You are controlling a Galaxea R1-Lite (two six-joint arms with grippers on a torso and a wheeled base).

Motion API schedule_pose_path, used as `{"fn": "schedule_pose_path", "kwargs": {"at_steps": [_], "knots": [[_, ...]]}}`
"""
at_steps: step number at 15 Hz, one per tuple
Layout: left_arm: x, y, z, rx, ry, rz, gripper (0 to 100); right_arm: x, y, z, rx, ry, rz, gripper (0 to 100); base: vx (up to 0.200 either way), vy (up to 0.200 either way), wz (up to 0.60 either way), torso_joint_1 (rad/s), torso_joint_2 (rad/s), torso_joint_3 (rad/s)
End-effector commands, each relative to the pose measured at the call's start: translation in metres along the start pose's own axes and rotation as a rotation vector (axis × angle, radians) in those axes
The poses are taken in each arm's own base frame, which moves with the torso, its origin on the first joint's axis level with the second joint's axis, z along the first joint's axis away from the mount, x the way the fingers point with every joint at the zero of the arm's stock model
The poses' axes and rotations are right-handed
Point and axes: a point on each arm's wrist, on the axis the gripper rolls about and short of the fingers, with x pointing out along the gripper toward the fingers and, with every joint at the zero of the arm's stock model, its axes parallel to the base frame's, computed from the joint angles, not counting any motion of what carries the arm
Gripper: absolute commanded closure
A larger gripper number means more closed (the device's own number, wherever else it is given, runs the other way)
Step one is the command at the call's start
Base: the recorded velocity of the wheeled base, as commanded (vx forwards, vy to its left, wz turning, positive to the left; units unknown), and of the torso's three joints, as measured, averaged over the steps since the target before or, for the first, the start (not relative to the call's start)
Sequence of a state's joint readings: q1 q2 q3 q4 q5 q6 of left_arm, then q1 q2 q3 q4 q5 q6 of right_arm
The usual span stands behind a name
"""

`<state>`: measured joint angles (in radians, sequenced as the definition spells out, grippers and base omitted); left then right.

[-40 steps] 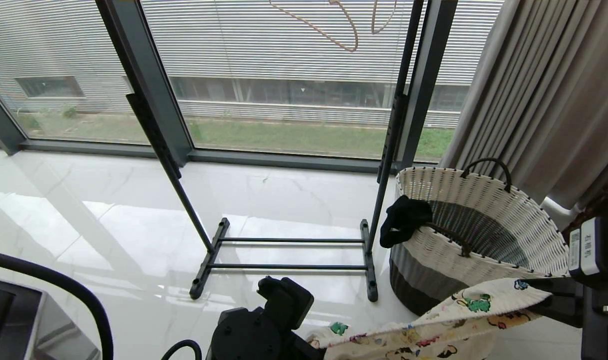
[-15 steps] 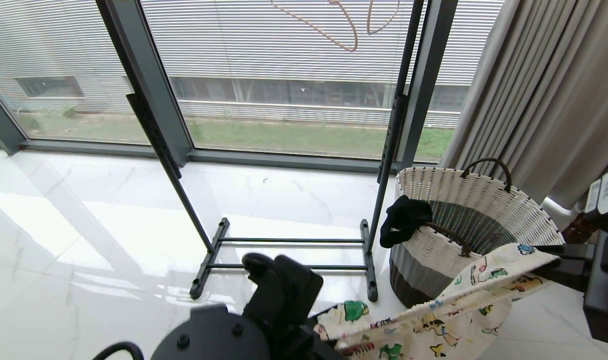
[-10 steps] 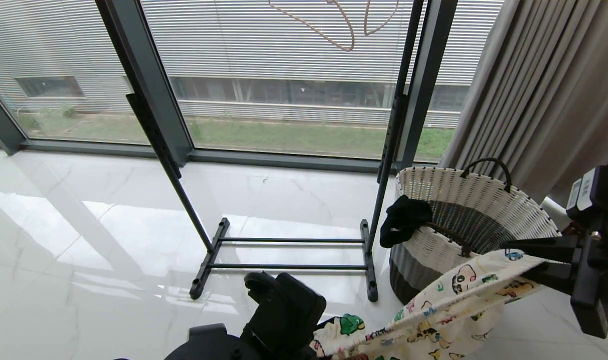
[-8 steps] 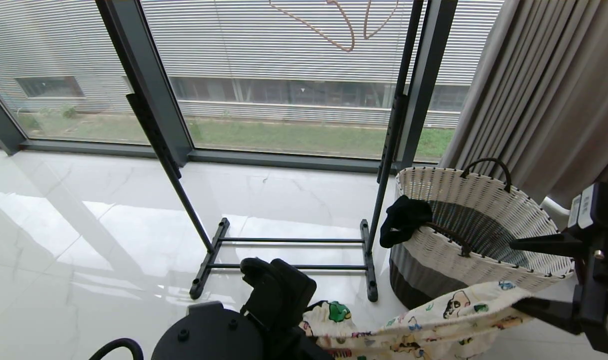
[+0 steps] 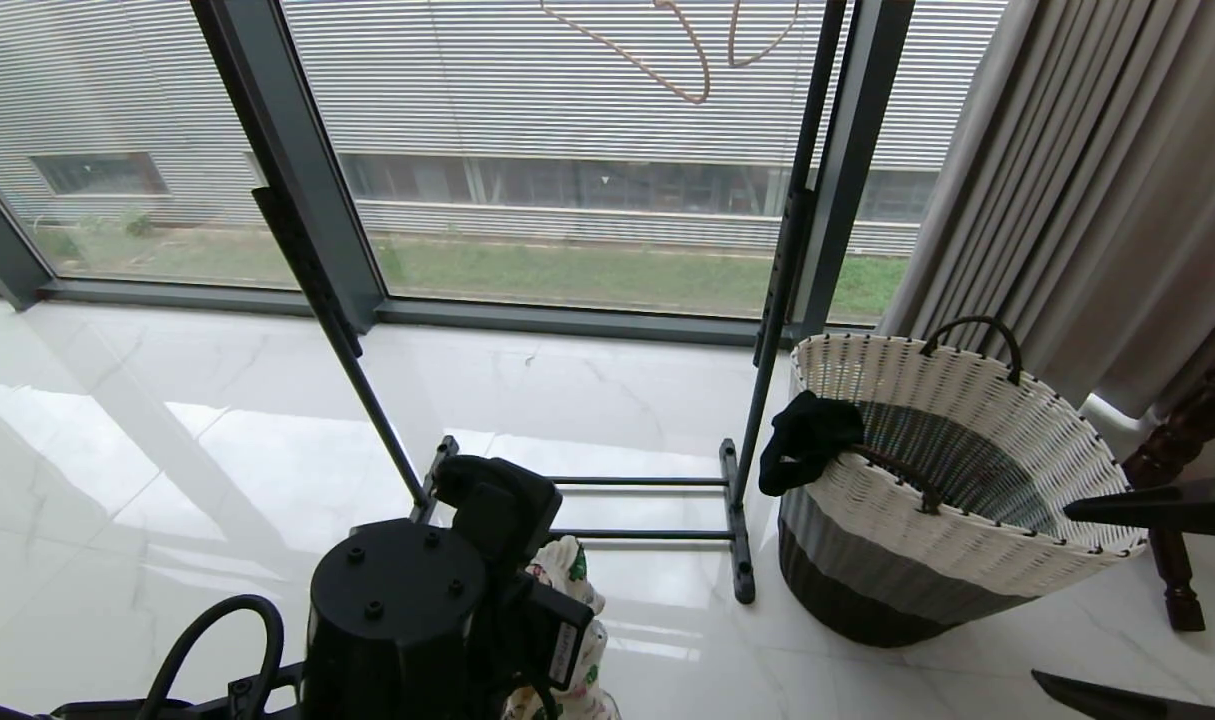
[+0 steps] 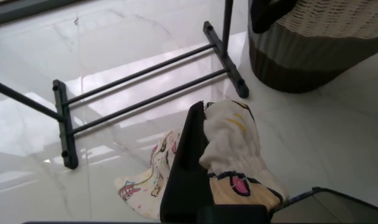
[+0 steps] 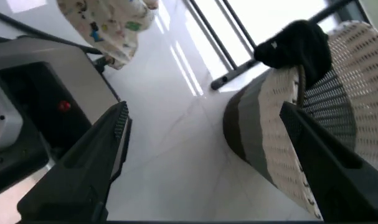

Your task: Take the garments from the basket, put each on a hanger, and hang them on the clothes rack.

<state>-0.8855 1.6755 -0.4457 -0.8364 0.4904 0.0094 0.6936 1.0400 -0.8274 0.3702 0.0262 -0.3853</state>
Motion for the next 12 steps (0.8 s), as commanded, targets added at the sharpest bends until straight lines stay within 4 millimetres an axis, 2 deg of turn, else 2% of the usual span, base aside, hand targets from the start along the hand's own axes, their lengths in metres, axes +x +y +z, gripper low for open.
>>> {"fn": "schedule_pose_path", "kwargs": {"at_steps": [1, 2, 5, 9, 12], "knots": [[0.0, 0.008, 0.0, 0.001, 0.0, 0.048, 100, -0.007, -0.013, -0.015, 0.081, 0.067, -0.179, 0, 0.0, 0.0, 0.0, 0.0, 0.0, 0.0], [-0.002, 0.01, 0.004, -0.006, -0.014, 0.054, 100, -0.012, -0.017, -0.024, 0.118, 0.095, -0.253, 0, 0.0, 0.0, 0.0, 0.0, 0.0, 0.0], [-0.008, 0.014, 0.008, -0.021, -0.04, 0.058, 100, -0.017, -0.017, -0.028, 0.126, 0.117, -0.331, 0, 0.0, 0.2, 0.0, 0.001, 0.0, -0.002], [-0.011, 0.016, 0.01, -0.028, -0.049, 0.059, 100, -0.017, -0.017, -0.028, 0.127, 0.119, -0.335, 0, 0.0, 0.2, 0.0, 0.0, 0.0, 0.002], [-0.011, 0.016, 0.011, -0.032, -0.052, 0.059, 100, -0.018, -0.022, -0.03, 0.159, 0.119, -0.383, 0, 0.2, 0.0, 0.0, 0.002, 0.0, 0.001]]}}
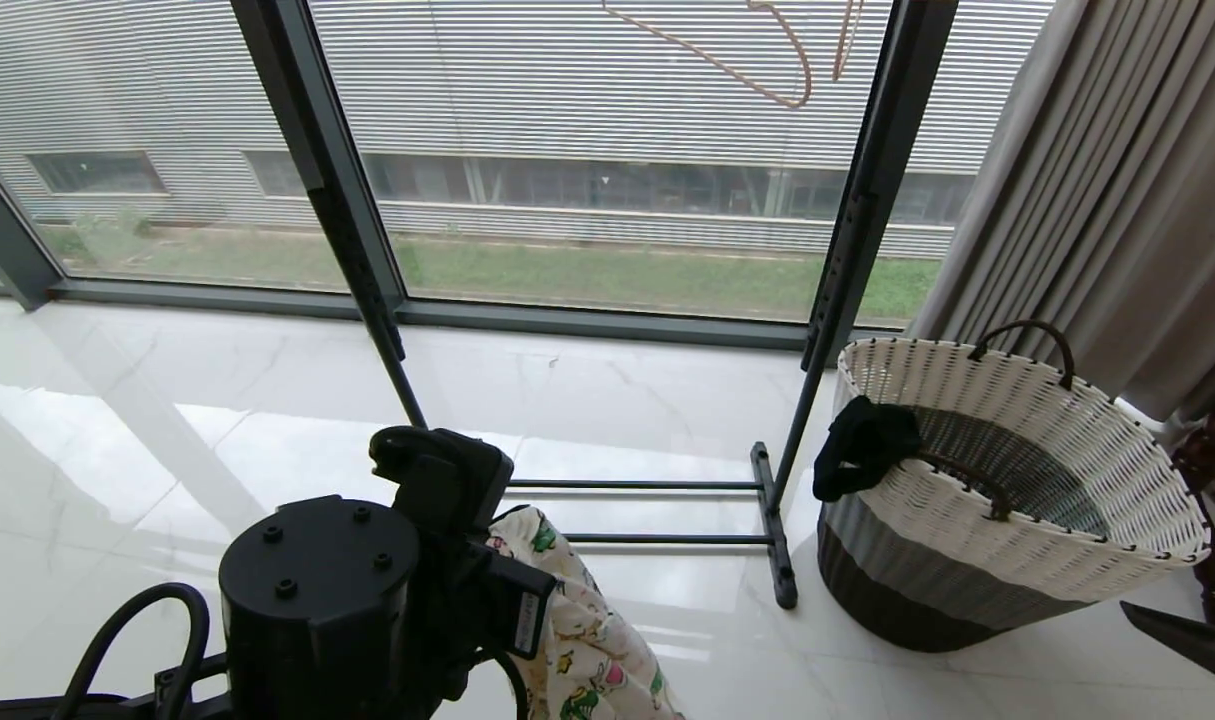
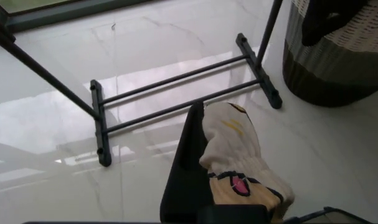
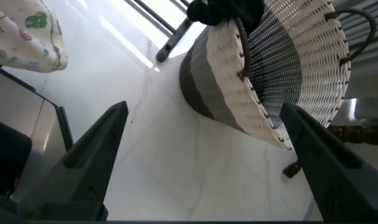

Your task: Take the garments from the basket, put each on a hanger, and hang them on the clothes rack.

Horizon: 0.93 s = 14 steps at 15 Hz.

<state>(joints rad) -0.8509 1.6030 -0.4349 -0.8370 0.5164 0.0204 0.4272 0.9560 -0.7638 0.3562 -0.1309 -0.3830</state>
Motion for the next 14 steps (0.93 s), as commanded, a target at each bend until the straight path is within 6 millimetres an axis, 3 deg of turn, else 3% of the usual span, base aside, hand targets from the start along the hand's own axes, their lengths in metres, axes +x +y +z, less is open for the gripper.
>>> {"fn": "schedule_pose_path", "kwargs": {"at_steps": [1, 5, 14], "knots": [[-0.001, 0.0, 0.001, -0.002, -0.004, -0.001, 100, 0.0, -0.004, 0.002, 0.028, -0.02, -0.036, 0, 0.2, 0.0, 0.0, -0.007, 0.0, 0.007], [-0.001, 0.0, 0.001, -0.003, -0.005, -0.001, 100, -0.001, -0.007, 0.01, 0.139, -0.119, -0.017, 0, 0.2, 0.0, 0.0, 0.002, 0.0, 0.002], [-0.012, 0.008, -0.004, 0.032, -0.001, 0.006, 100, -0.007, -0.012, 0.007, 0.172, -0.119, -0.089, 0, 0.2, 0.0, 0.0, 0.002, 0.0, 0.001]]}}
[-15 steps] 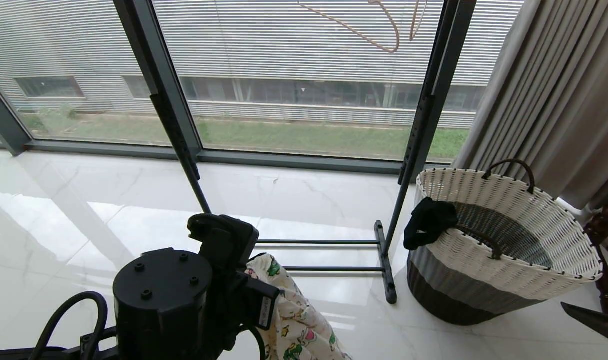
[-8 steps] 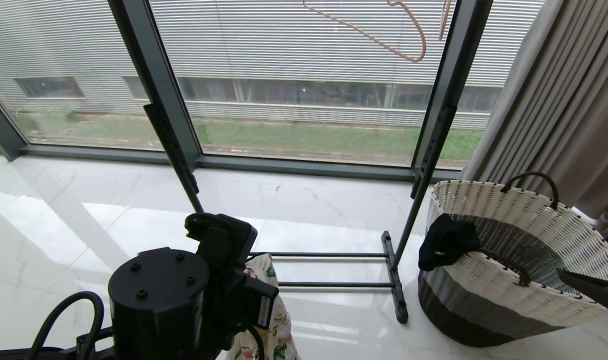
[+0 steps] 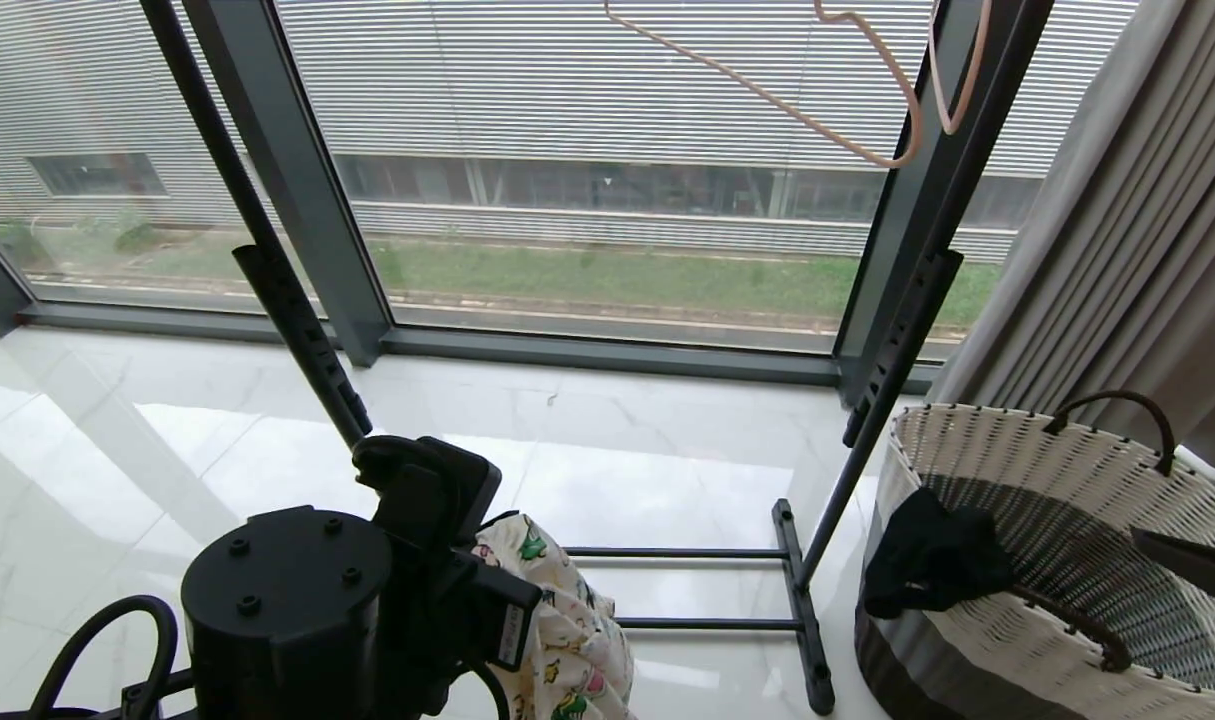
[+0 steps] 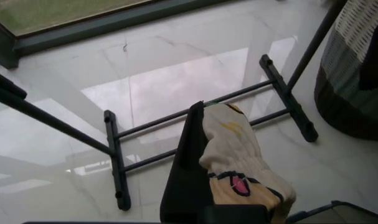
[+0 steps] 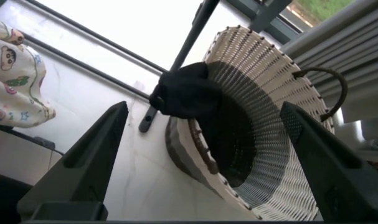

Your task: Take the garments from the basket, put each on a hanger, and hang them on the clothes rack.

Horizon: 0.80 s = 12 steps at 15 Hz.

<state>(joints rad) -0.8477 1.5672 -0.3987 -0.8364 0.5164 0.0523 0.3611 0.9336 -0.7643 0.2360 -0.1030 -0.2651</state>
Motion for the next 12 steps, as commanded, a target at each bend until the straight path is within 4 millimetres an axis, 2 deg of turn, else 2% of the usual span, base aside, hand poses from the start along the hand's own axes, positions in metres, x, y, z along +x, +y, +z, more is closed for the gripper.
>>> {"fn": "schedule_pose_path", "kwargs": {"at_steps": [1, 9, 12], "knots": [[-0.003, 0.004, 0.0, -0.002, -0.005, 0.011, 100, -0.002, -0.002, -0.001, 0.006, 0.0, -0.015, 0, 0.0, 0.2, 0.0, 0.002, 0.0, 0.007], [-0.003, 0.016, 0.002, -0.001, -0.013, 0.053, 100, -0.001, -0.002, -0.001, 0.005, 0.005, -0.018, 0, 0.0, 0.2, 0.0, 0.005, 0.0, 0.002], [-0.003, 0.016, 0.002, 0.004, -0.011, 0.053, 100, 0.0, -0.005, -0.013, 0.008, 0.076, -0.167, 0, 0.0, 0.0, 0.0, 0.0, 0.0, 0.0]]}}
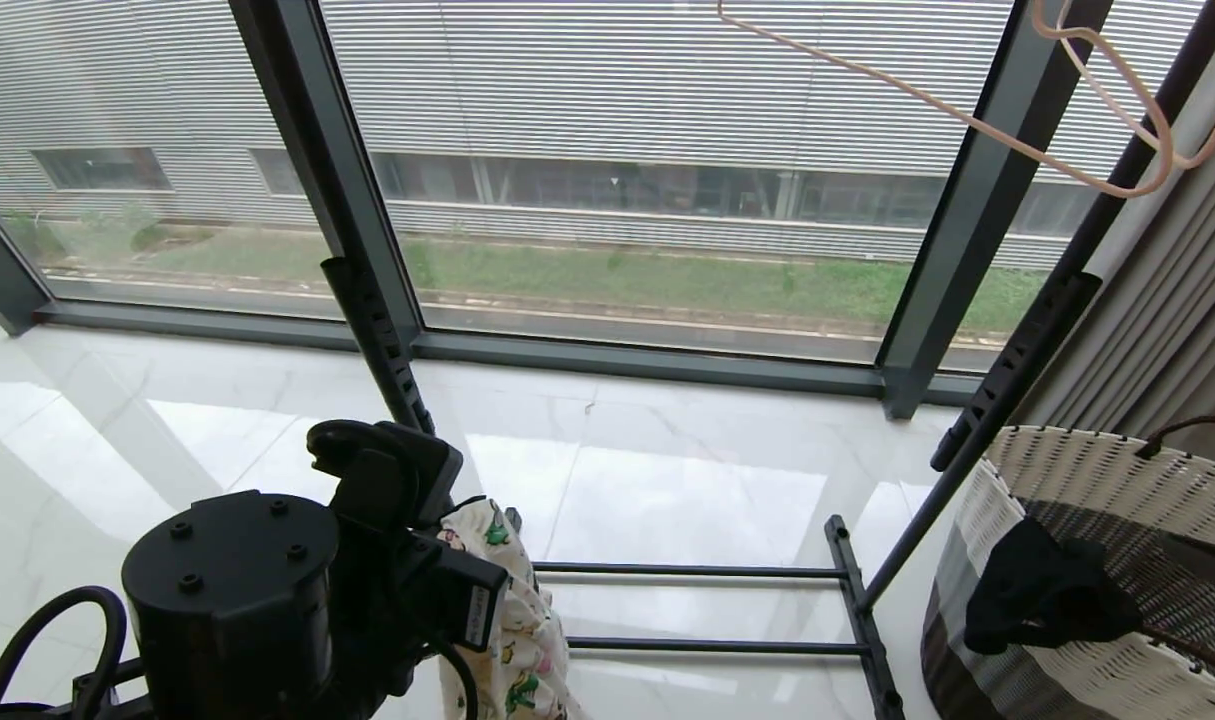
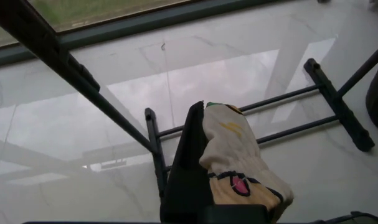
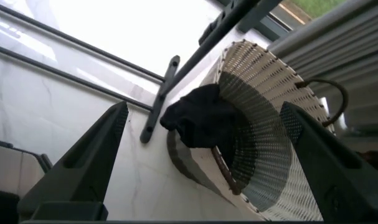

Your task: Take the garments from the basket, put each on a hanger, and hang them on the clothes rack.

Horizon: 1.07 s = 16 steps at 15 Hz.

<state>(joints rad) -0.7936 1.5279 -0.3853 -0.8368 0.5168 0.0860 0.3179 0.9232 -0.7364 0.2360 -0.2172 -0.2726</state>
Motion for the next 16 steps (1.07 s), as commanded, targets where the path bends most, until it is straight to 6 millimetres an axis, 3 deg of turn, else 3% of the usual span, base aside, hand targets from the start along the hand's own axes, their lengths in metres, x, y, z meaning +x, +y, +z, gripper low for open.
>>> {"fn": "schedule_pose_path", "kwargs": {"at_steps": [1, 4, 8, 16], "knots": [[0.0, 0.0, 0.0, 0.009, 0.0, 0.001, 100, 0.0, -0.001, -0.004, 0.004, 0.022, -0.046, 0, 0.0, 0.0, 0.0, 0.0, 0.0, 0.0], [0.003, 0.006, -0.001, 0.005, 0.007, 0.029, 100, 0.001, -0.001, -0.002, 0.032, 0.021, -0.048, 0, 0.0, 0.0, 0.0, 0.0, 0.0, 0.0], [0.006, 0.029, 0.001, -0.003, 0.009, 0.125, 100, 0.009, -0.003, 0.006, 0.106, -0.018, -0.068, 0, 0.0, 0.0, 0.0, 0.058, -0.21, -0.219], [-0.003, 0.041, -0.004, -0.006, 0.009, 0.16, 100, 0.031, -0.006, 0.024, 0.126, -0.076, -0.093, 0, 0.0, 0.0, 0.0, 0.17, -0.49, -0.293]]}}
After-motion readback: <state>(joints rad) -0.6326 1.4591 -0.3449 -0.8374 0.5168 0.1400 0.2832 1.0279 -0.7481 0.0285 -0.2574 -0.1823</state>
